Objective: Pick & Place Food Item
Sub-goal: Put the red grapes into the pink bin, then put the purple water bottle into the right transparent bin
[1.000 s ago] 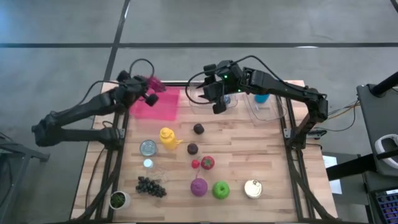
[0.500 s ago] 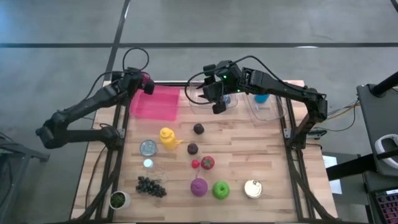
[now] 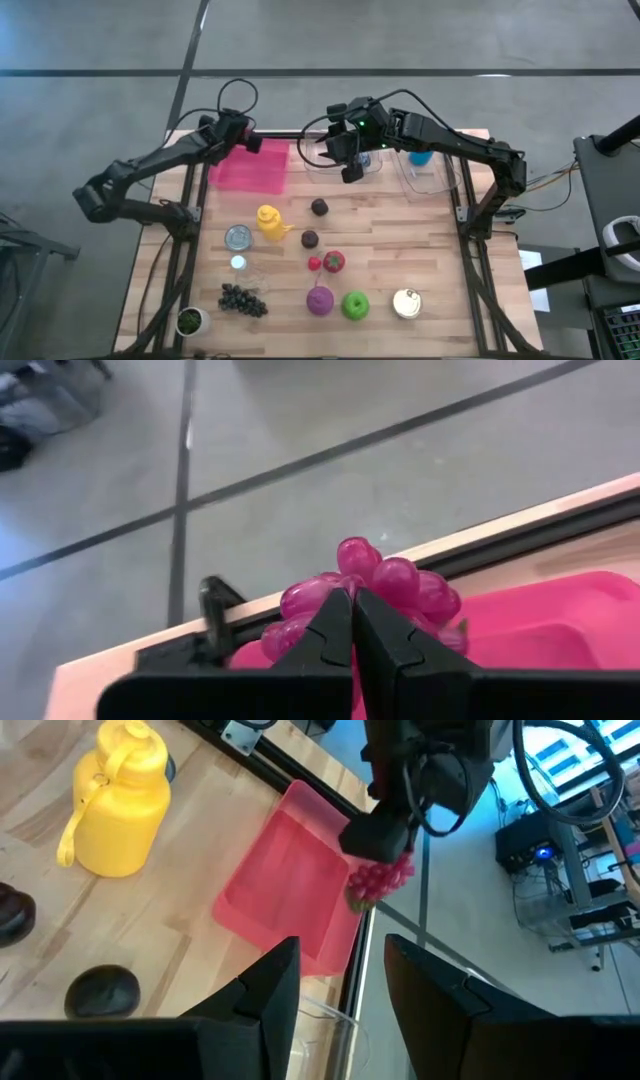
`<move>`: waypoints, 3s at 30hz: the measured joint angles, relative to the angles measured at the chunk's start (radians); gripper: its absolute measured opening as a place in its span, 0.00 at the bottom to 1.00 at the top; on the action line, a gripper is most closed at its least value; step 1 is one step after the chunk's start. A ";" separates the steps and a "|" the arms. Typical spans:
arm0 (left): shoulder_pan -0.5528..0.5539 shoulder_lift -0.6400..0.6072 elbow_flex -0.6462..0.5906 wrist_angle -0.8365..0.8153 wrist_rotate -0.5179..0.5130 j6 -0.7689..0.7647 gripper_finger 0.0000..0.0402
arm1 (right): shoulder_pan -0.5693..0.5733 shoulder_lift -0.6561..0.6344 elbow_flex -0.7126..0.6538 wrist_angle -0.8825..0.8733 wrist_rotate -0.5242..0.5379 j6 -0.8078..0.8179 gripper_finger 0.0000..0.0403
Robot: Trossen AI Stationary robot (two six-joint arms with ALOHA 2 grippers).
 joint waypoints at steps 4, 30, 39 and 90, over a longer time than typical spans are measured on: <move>0.000 0.035 0.000 0.010 0.006 -0.026 0.00 | 0.000 0.000 0.000 0.000 0.000 0.000 0.34; 0.009 0.114 0.000 -0.072 -0.024 -0.055 0.19 | 0.000 0.001 0.000 0.003 -0.009 -0.003 0.34; 0.009 0.114 0.000 -0.077 -0.025 -0.014 0.30 | 0.000 0.001 0.000 0.002 -0.009 -0.003 0.31; -0.628 -0.441 0.021 -0.193 -0.016 -0.029 0.01 | 0.187 -0.095 -0.123 -0.336 -0.136 0.166 0.02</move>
